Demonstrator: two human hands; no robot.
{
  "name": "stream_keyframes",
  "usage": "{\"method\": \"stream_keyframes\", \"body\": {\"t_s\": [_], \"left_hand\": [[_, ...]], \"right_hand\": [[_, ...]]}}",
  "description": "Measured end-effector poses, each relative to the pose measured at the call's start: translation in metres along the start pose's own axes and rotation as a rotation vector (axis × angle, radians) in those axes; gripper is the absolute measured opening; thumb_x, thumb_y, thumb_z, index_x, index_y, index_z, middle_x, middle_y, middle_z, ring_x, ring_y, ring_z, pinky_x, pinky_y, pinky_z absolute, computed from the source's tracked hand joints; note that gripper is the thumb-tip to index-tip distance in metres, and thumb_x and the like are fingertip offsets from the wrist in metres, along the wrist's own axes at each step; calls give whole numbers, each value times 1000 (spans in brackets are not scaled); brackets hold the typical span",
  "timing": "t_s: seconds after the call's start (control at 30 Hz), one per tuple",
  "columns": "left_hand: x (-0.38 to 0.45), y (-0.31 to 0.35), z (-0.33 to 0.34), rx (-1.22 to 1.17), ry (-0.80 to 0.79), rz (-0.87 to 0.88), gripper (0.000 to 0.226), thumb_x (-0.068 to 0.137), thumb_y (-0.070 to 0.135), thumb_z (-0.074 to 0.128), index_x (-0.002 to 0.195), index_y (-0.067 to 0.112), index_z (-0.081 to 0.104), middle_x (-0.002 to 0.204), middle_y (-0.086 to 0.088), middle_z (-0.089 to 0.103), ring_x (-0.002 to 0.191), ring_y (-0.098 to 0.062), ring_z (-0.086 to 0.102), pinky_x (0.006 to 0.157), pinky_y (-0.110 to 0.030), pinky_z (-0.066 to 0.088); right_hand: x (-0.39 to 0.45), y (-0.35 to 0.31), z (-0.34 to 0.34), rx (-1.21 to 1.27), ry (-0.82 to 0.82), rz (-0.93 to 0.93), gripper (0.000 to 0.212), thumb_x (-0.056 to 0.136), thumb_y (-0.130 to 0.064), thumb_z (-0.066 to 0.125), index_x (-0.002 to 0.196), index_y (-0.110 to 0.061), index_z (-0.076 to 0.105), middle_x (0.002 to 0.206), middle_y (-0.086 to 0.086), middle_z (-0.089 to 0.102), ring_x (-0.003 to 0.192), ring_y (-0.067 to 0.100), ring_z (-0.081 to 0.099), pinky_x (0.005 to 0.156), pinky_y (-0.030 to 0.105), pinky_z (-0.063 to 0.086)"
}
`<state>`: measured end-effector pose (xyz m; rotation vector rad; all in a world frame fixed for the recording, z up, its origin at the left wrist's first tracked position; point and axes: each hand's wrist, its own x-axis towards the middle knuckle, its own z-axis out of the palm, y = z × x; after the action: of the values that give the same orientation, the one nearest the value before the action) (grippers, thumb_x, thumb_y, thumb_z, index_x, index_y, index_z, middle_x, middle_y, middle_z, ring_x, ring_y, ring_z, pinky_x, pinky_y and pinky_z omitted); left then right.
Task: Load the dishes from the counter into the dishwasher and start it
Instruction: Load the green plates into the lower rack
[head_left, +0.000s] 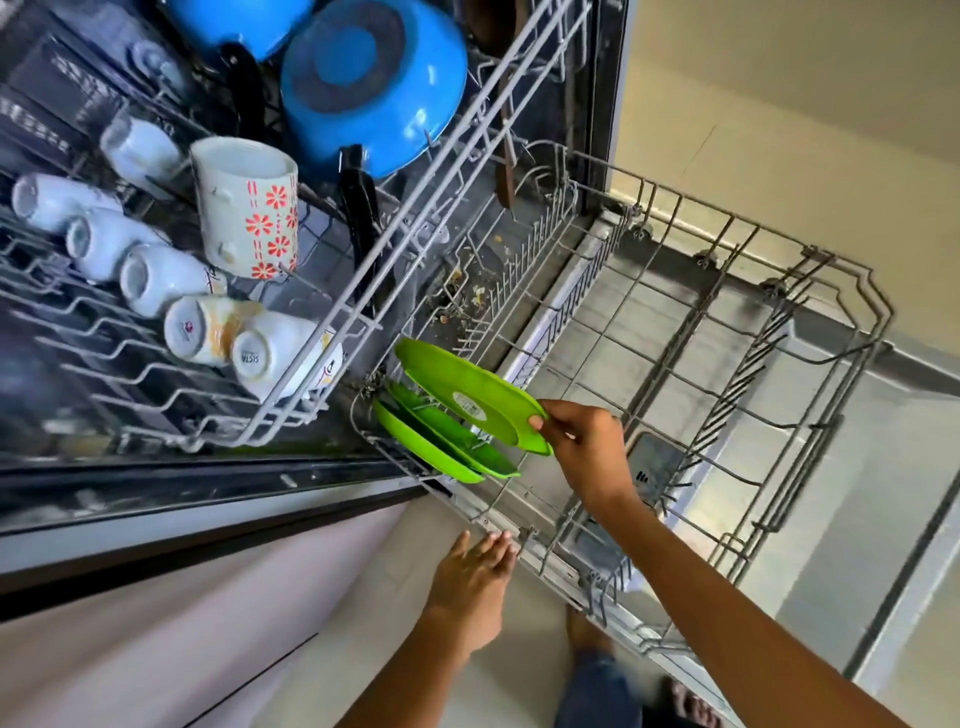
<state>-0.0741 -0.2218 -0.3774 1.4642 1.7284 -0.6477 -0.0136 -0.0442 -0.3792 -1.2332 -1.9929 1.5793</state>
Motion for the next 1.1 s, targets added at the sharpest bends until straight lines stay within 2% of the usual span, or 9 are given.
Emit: {"method": "stream_keyframes", "body": {"t_s": [0.13, 0.23, 0.4, 0.5, 0.57, 0.77, 0.93, 1.03, 1.1], "left_hand": [[-1, 1, 0, -35, -17, -9, 65, 98, 12, 37, 152, 10, 1, 159, -4, -7, 146, -17, -3, 116, -38, -6], [0, 2, 1, -47, -21, -23, 64, 98, 12, 35, 151, 9, -1, 159, -5, -8, 146, -18, -4, 116, -38, -7], [1, 4, 5, -59, -17, -41, 66, 98, 12, 38, 151, 9, -1, 159, -5, -9, 146, -18, -6, 115, -39, -7], [0, 3, 6, -73, -7, -41, 67, 97, 12, 39, 151, 9, 0, 159, -5, -9, 146, -18, -6, 115, -39, -7], [-1, 3, 5, -80, -4, -37, 66, 98, 12, 39, 152, 9, 0, 159, -5, -9, 146, -18, -6, 115, -39, -8], [-5, 3, 6, -81, 0, -33, 67, 98, 11, 38, 152, 10, -1, 159, -5, -10, 146, -18, -7, 115, -39, -8], [-7, 4, 6, -88, 38, -30, 62, 99, 14, 37, 152, 10, 4, 159, -5, -4, 146, -18, -4, 116, -37, -6], [-11, 7, 3, -150, 115, -58, 58, 101, 17, 36, 152, 10, 10, 159, -5, 6, 146, -18, 3, 117, -35, -1], [-22, 14, -6, -205, 211, -87, 53, 101, 20, 34, 151, 10, 17, 158, -6, 16, 145, -17, 11, 116, -32, 5]], "right_hand": [[2, 3, 13, 39, -23, 57, 12, 84, -8, 67, 94, -6, 74, 60, 8, 56, 55, 0, 42, 54, 10, 32], [7, 6, 22, 77, -23, 107, 11, 84, -6, 66, 92, -6, 74, 58, -2, 48, 54, -2, 38, 55, 14, 34], [16, 5, 31, -24, -40, 67, 12, 85, -4, 65, 93, -1, 73, 55, 5, 49, 54, 3, 40, 52, 7, 32], [10, 16, 37, -130, -117, 73, 16, 84, -1, 65, 97, -2, 73, 76, 20, 69, 72, 18, 62, 60, 9, 34], [5, 26, 42, -230, -205, 41, 23, 83, 4, 60, 99, -7, 73, 84, 19, 71, 81, 28, 66, 70, 18, 42], [10, 30, 43, -388, -343, 0, 26, 87, 2, 54, 105, -7, 71, 88, 17, 71, 84, 32, 65, 82, 36, 49], [1, 24, 25, -471, -394, 63, 38, 89, -5, 59, 126, -15, 58, 126, 5, 61, 110, 19, 60, 99, 23, 40], [-22, 10, 6, -485, -263, 17, 36, 90, -2, 54, 123, -14, 60, 125, 6, 62, 105, 22, 63, 93, 25, 45], [-42, -7, -8, -446, -156, -47, 36, 87, 6, 52, 115, -12, 66, 116, 6, 67, 85, 22, 67, 76, 24, 50]]}}
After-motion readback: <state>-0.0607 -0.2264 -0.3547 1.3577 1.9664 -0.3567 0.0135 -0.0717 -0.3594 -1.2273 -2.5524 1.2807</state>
